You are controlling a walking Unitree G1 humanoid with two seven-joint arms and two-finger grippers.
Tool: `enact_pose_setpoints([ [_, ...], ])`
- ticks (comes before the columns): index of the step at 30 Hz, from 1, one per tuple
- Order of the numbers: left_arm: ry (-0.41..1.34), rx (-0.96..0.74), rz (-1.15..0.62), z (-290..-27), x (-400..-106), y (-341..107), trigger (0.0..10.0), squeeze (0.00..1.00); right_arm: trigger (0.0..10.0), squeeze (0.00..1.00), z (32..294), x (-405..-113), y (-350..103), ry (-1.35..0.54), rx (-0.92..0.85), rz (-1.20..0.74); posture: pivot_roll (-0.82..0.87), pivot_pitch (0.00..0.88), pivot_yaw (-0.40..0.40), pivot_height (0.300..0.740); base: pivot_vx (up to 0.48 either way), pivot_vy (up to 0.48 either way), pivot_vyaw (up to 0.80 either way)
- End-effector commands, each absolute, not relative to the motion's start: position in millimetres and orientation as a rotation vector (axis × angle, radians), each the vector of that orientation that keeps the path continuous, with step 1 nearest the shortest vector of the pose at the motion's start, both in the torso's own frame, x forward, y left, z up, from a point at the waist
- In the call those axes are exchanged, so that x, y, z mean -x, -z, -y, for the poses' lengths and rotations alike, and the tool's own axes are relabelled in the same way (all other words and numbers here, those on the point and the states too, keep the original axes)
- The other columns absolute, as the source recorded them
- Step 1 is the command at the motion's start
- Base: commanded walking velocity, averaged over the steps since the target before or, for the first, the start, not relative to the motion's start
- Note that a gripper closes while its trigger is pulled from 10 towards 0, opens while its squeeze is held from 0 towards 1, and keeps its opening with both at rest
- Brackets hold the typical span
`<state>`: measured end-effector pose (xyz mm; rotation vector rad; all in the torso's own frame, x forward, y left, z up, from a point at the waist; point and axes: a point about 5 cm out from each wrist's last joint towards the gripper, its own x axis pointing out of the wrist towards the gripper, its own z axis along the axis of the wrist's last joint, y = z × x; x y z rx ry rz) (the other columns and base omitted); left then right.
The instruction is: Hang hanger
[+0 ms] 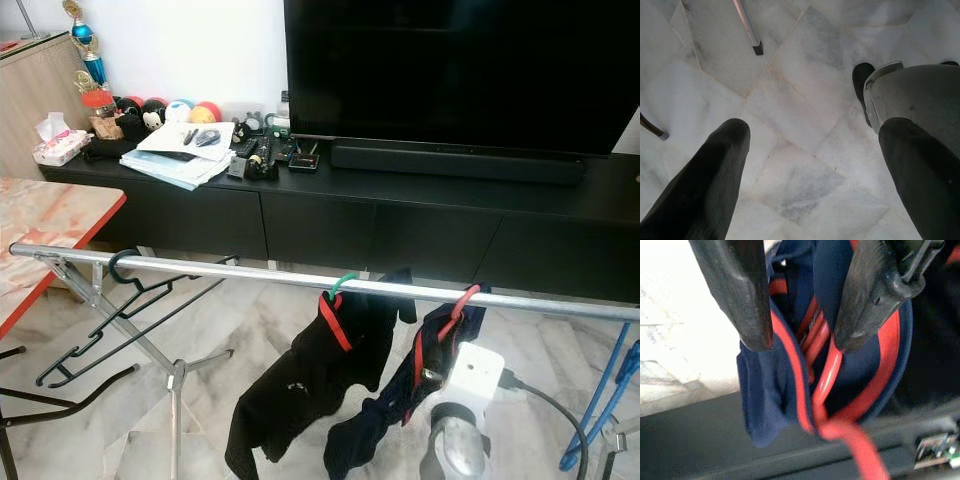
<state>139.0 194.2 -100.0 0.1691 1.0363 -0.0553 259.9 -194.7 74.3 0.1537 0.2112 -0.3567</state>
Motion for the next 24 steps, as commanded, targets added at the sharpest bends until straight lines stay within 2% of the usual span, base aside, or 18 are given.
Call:
enact_pose_setpoints([
  [1, 0.090, -0.171, -1.073, -190, -130, 104, 10.0, 0.00, 10.0, 0.00, 196, -261, -75, 0.391, -0.170, -0.192, 0.03, 0.055, 0.048, 0.740, 0.000, 0.000, 0.00],
  [4, 0.094, -0.174, -1.072, -189, -131, 104, 10.0, 0.00, 10.0, 0.00, 202, -259, -80, 0.478, -0.186, -0.141, 0.03, 0.055, 0.048, 0.740, 0.000, 0.000, 0.00],
  [12, 0.097, -0.180, -1.070, -190, -131, 104, 10.0, 0.00, 10.0, 0.00, 201, -258, -70, 0.511, -0.237, -0.177, 0.04, 0.053, 0.052, 0.740, 0.000, 0.000, 0.00],
  [17, 0.098, -0.182, -1.069, -190, -131, 104, 10.0, 0.00, 10.0, 0.00, 198, -262, -58, 0.490, -0.245, -0.235, 0.04, 0.052, 0.053, 0.740, 0.000, 0.000, 0.00],
  [24, 0.098, -0.184, -1.064, -190, -131, 103, 10.0, 0.00, 10.0, 0.00, 192, -274, -68, 0.429, -0.319, -0.148, 0.04, 0.047, 0.055, 0.740, 0.000, 0.000, 0.00],
])
